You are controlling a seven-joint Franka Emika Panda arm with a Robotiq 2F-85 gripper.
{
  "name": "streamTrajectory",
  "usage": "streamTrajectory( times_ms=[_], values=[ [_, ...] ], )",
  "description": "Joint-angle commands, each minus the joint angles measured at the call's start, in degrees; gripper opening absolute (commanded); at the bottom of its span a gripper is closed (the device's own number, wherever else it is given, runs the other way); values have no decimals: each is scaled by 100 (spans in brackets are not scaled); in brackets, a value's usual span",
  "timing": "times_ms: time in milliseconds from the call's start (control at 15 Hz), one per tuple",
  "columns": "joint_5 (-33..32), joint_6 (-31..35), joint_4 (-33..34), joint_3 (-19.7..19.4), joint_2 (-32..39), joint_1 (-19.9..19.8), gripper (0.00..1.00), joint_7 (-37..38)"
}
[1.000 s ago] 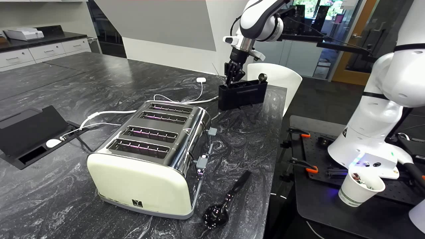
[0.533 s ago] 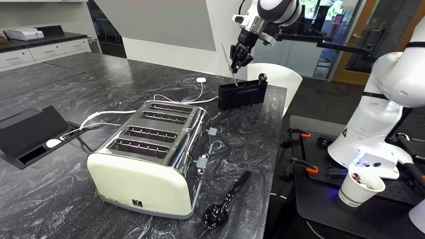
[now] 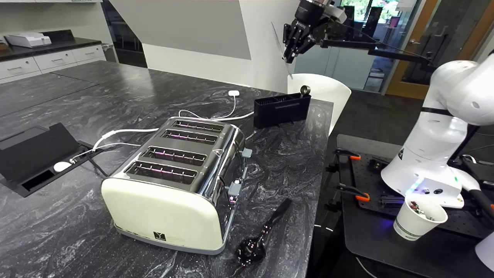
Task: Remove the scoop from the black box and put it on the table
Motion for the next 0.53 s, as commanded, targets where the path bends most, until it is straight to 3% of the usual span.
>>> streamTrajectory(
  times_ms=[0,200,467],
  values=[
    [-167,-1171,108,231,-283,340,6,785],
    [-295,-1870,218,651,41,571,6,1923],
    [-484,-1964,375,991,974,859,6,3291]
  ],
)
